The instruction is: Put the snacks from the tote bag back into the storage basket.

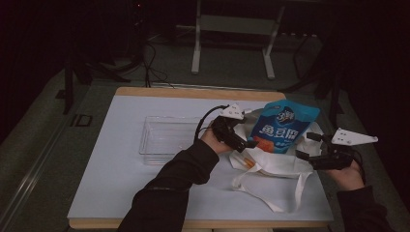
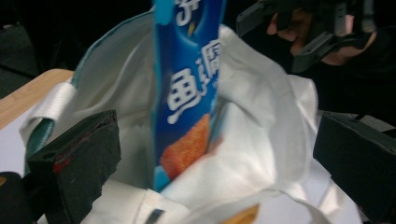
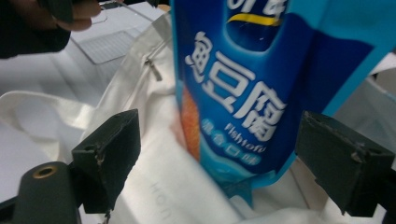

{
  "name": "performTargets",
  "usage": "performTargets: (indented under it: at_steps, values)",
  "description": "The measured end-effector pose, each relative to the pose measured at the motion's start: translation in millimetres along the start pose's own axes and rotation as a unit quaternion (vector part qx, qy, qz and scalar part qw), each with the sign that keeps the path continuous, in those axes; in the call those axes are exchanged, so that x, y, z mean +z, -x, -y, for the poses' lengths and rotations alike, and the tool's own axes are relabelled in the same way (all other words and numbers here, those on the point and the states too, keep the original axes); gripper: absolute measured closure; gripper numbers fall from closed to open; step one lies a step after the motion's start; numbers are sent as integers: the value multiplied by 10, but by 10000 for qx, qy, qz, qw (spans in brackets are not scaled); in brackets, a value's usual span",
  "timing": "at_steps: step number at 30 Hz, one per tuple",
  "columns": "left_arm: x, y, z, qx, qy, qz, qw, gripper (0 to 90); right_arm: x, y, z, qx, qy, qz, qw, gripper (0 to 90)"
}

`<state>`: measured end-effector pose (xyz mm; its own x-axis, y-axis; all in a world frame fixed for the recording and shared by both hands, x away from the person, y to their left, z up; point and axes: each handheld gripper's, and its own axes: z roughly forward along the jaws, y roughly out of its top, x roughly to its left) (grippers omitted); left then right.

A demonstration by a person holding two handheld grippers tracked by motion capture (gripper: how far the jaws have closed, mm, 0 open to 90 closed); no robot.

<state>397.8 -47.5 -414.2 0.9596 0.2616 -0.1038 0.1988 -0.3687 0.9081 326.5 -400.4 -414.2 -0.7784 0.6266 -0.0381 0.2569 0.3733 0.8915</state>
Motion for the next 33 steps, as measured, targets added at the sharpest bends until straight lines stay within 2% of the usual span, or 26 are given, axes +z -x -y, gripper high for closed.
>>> performTargets:
  at_steps: [5,8,10,14,15,17,19,21,22,23,25,26,28,29,33]
  values:
    - [98,-60,-36,-38,-19,-44,10000,50,80,116,-15,67,-82,66,9999,144]
    - [184,-95,-58,-18,-166,-126,9998,72,108,154,-14,91,-98,57,9999,161]
    - [227,-113,-63,-10,-210,-160,9996,156,129,197,-4,150,-88,54,9998,169]
    - [287,-128,-86,-52,-208,-240,9995,171,124,220,25,189,-44,45,9998,194]
    - [292,-126,-91,-22,-193,-223,9996,242,115,227,53,180,-87,93,9998,196]
    - [309,-115,-99,60,-242,-267,9993,317,106,247,81,194,-131,146,9996,196]
    - [310,-114,-98,89,-223,-277,9993,371,105,267,97,228,-154,189,9994,197]
    - [322,-124,-101,89,-231,-194,9995,395,111,278,100,229,-161,200,9994,197]
    - [331,-123,-104,118,-264,-244,9993,441,132,293,94,259,-161,187,9994,197]
    - [339,-123,-107,137,-277,-192,9993,482,149,303,86,248,-181,190,9993,197]
    - [368,-116,-123,173,-339,-318,9988,491,167,313,76,239,-186,196,9993,197]
    - [382,-123,-131,178,-349,-264,9989,513,199,344,55,257,-185,192,9993,236]
    - [417,-127,-150,121,-369,-346,9986,518,215,359,44,269,-171,157,9994,237]
    - [432,-133,-156,105,-376,-306,9988,564,249,387,21,324,-192,114,9992,239]
    - [493,-129,-172,112,-415,-351,9985,590,292,414,-7,399,-186,-3,9990,264]
